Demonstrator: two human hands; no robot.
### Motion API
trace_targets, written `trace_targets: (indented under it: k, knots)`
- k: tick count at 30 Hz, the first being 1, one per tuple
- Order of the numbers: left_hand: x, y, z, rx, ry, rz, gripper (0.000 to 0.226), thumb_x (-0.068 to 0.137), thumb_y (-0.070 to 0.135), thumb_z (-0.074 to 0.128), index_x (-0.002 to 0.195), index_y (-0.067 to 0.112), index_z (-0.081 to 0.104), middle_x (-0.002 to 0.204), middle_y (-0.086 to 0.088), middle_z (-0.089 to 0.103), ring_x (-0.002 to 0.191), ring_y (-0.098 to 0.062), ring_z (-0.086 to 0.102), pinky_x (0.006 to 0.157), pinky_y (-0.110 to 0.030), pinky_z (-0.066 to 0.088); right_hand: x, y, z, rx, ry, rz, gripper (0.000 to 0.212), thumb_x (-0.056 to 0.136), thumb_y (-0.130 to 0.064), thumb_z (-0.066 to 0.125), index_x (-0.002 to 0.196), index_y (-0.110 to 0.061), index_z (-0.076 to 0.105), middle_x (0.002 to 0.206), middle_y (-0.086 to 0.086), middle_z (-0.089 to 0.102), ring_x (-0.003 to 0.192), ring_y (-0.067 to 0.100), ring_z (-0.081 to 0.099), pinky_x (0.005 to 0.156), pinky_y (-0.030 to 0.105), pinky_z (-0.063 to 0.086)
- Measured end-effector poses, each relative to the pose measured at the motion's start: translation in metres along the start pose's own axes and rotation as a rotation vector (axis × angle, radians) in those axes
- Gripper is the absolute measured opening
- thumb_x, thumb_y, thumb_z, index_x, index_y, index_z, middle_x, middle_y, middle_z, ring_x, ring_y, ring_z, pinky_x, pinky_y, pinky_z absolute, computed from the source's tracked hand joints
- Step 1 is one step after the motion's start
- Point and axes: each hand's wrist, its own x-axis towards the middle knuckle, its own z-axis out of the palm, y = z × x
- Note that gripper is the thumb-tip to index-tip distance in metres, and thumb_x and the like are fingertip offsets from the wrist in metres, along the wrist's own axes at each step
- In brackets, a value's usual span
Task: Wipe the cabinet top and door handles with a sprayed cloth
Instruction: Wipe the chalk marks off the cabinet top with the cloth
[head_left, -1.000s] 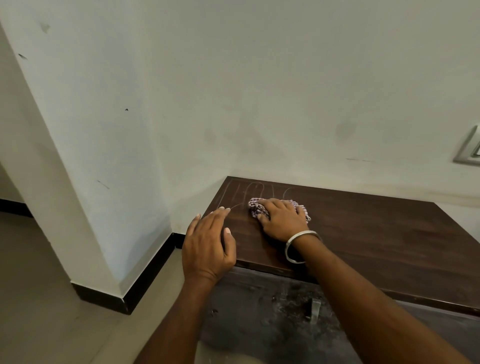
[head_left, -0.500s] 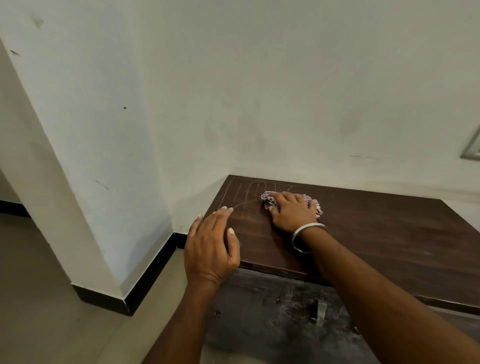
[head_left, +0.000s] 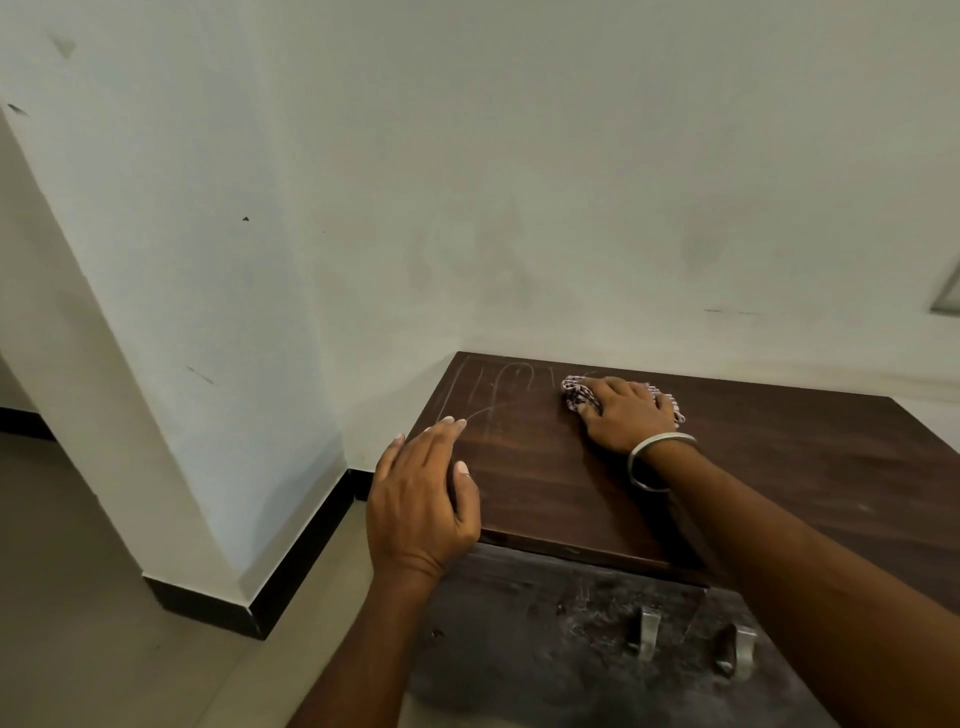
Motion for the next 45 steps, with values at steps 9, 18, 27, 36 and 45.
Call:
trace_targets:
  k: [9,18,27,36,45]
  knots:
    - [0.0,0.0,0.0,-0.003,0.024,0.009,0.049,0.089,0.035,0.034,0.128,0.02,0.06,0.129,0.003,0.063,0.117,-0.013,0.059,0.113,-0.033,0.031,0.006,-0.047,0.014,0.027,0.006,-0.097,0.049,0.097,-0.044,0.033,0.146,-0.036,0.028,0.156,-0.005,0.025,0.145,0.024,0.017,0.114,0.056,0.005]
    - [0.0,-0.001,0.001,0.0,0.028,0.008,0.047,0.089,0.034,0.037,0.128,0.02,0.06,0.129,0.003,0.064,0.116,-0.015,0.061,0.111,-0.033,0.031,0.016,-0.004,0.0,0.016,-0.044,-0.043,0.052,0.097,-0.049,0.033,0.147,-0.037,0.025,0.157,-0.006,0.023,0.146,0.022,0.016,0.117,0.054,0.007]
    - [0.0,-0.002,0.003,-0.005,0.031,0.02,0.046,0.089,0.035,0.039,0.128,0.023,0.059,0.13,0.005,0.062,0.117,-0.012,0.059,0.112,-0.031,0.03,0.028,-0.01,0.003,-0.001,-0.067,0.016,0.053,0.098,-0.047,0.03,0.149,-0.036,0.02,0.159,-0.006,0.017,0.147,0.023,0.009,0.116,0.056,0.002]
    - [0.0,-0.002,0.003,-0.022,0.041,0.013,0.046,0.089,0.035,0.038,0.129,0.024,0.058,0.131,0.006,0.062,0.118,-0.009,0.058,0.112,-0.032,0.033,0.041,-0.055,0.013,0.002,-0.075,-0.153,0.052,0.098,-0.046,0.033,0.148,-0.035,0.024,0.158,-0.004,0.021,0.146,0.023,0.013,0.117,0.055,0.005]
    - [0.0,-0.001,0.003,-0.033,0.064,0.023,0.047,0.089,0.034,0.038,0.13,0.023,0.058,0.13,0.005,0.062,0.119,-0.011,0.058,0.111,-0.027,0.028,0.051,-0.004,0.004,-0.024,-0.047,0.013,0.053,0.097,-0.047,0.033,0.147,-0.034,0.024,0.158,-0.003,0.02,0.146,0.027,0.014,0.117,0.054,0.008]
